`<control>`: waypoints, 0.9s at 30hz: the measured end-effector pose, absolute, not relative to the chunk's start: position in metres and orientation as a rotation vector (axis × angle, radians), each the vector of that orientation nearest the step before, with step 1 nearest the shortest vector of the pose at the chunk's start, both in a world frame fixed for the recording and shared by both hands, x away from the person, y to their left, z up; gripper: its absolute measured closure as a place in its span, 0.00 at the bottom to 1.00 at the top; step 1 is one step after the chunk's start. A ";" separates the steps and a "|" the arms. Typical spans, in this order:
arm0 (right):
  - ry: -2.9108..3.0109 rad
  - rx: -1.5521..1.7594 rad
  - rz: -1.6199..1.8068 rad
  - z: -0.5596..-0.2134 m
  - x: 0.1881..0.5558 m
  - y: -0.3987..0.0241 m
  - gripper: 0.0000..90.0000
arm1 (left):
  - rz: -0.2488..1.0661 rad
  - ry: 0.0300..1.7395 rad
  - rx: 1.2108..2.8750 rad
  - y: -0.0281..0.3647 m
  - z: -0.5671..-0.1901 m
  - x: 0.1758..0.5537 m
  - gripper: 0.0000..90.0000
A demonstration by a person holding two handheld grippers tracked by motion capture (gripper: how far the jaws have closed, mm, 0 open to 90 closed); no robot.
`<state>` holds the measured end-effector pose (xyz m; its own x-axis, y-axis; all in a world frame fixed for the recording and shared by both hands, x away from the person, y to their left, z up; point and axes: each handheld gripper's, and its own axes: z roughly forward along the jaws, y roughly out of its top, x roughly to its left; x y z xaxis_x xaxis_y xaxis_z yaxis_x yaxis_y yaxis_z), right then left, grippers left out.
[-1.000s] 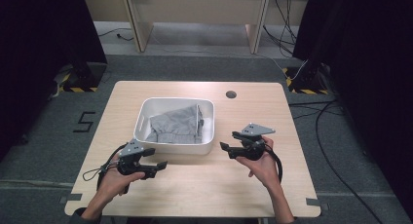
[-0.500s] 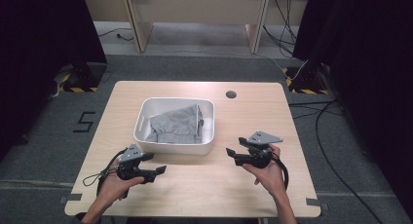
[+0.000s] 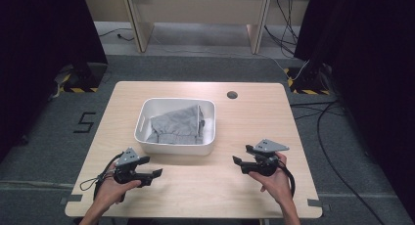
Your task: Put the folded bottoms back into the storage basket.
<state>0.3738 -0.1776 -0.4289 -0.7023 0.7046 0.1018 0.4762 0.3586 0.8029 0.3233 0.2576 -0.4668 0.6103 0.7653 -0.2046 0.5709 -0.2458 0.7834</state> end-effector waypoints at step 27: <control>2.429 1.083 1.146 -0.462 0.353 -0.192 0.33 | 0.268 1.106 2.017 0.267 -0.495 0.307 0.27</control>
